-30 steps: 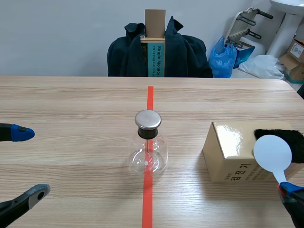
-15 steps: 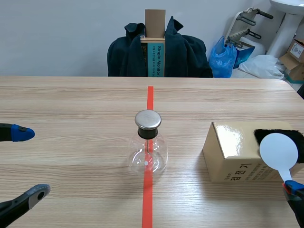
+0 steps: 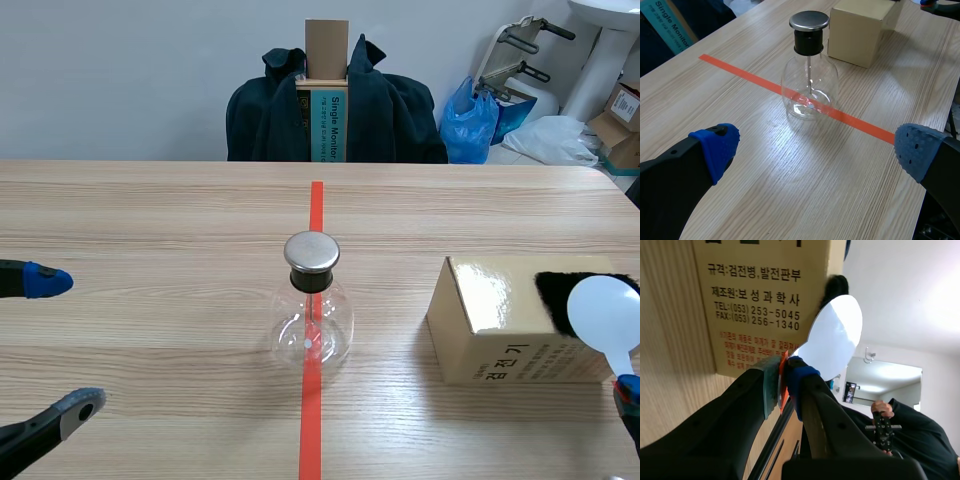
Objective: Do the electroscope experiment.
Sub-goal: 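Rub the plate on the fur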
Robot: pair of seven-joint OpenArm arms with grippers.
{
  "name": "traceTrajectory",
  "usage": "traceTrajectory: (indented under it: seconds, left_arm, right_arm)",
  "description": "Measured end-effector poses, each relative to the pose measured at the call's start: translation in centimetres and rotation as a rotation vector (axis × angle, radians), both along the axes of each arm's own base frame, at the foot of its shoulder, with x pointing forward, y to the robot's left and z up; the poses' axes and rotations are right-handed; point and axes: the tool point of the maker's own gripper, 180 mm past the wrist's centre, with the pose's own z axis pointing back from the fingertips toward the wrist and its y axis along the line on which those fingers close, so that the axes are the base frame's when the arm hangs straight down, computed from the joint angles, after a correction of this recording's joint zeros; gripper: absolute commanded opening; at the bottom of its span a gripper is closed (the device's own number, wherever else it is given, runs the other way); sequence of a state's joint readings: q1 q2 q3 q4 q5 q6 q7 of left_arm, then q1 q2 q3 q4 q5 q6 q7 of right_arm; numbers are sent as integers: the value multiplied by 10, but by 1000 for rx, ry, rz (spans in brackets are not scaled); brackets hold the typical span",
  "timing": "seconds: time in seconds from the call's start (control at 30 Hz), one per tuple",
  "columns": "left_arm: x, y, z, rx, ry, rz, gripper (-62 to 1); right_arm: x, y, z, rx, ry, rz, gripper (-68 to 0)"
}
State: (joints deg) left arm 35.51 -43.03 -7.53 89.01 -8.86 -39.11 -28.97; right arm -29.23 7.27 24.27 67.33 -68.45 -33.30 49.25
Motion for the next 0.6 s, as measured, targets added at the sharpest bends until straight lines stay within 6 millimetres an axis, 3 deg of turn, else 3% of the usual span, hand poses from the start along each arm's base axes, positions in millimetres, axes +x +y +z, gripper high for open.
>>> traceTrajectory:
  seconds: [0.3,0.6]
  left_arm:
    - [0,0,0,0,0,0,14]
    - [0,0,0,0,0,0,14]
  right_arm:
    - [11,-25,25,4,-89,-39,-667]
    - [36,-37,81,22,-264,-82,-667]
